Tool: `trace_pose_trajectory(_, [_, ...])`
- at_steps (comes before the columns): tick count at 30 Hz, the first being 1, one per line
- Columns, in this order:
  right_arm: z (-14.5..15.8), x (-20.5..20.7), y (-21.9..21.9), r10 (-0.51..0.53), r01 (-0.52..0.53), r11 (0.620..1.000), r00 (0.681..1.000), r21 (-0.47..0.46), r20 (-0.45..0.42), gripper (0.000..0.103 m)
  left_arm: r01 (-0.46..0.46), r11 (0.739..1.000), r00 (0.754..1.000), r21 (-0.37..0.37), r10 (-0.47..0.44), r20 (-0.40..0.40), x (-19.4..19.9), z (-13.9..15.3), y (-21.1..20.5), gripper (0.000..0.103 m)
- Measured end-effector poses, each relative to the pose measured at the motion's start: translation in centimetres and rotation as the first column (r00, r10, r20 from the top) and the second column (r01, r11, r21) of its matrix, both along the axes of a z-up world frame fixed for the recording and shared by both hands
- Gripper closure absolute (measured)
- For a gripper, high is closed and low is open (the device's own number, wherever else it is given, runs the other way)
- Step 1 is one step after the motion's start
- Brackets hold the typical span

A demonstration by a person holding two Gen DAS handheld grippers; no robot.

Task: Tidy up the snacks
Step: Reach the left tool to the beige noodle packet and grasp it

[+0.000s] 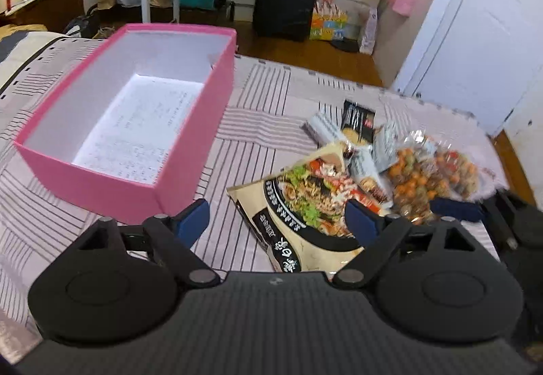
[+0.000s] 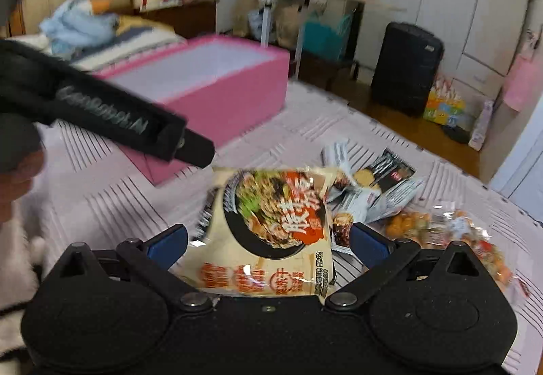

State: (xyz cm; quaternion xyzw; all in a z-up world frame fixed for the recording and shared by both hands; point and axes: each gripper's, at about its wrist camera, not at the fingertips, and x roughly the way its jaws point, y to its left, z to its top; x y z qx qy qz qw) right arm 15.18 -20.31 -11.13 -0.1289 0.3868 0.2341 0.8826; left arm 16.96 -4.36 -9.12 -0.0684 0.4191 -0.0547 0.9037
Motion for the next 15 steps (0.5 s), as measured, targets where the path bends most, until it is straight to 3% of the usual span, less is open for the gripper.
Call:
trace_pose_trajectory(3, [-2.3,1.4,-1.5,-0.03,0.036,0.996,0.997,0.082,-0.075,0.001,0.029,1.0,0.999,-0.006,-0.029,-0.021,0.5,-2.5,-0.4,0.024])
trace_pose_trajectory(6, [-4.1,2.8,-4.1,-0.039,0.086,0.964,0.982,0.252,-0.185,0.001,-0.017,1.0,0.998,-0.012,0.016,-0.056,1.9,-4.7,-1.1,0.026])
trace_pose_trajectory(8, [-5.0,4.0,-5.2,-0.089,0.164,0.943,0.963,0.291,-0.255,0.001,-0.03,0.999,0.998,0.017,0.031,-0.059,2.8,-5.8,-1.7,0.027])
trace_pose_trajectory(10, [-5.2,4.2,-5.7,-0.087,0.179,0.933,0.954,0.312,-0.288,0.001,-0.041,0.999,0.995,0.033,0.044,-0.095,3.3,-6.9,-1.7,0.026])
trace_pose_trajectory(15, [-5.9,3.1,-3.9,-0.008,0.085,0.963,0.957,0.256,-0.289,0.001,-0.135,0.979,0.966,-0.151,0.096,-0.242,4.0,-8.5,0.9,0.025])
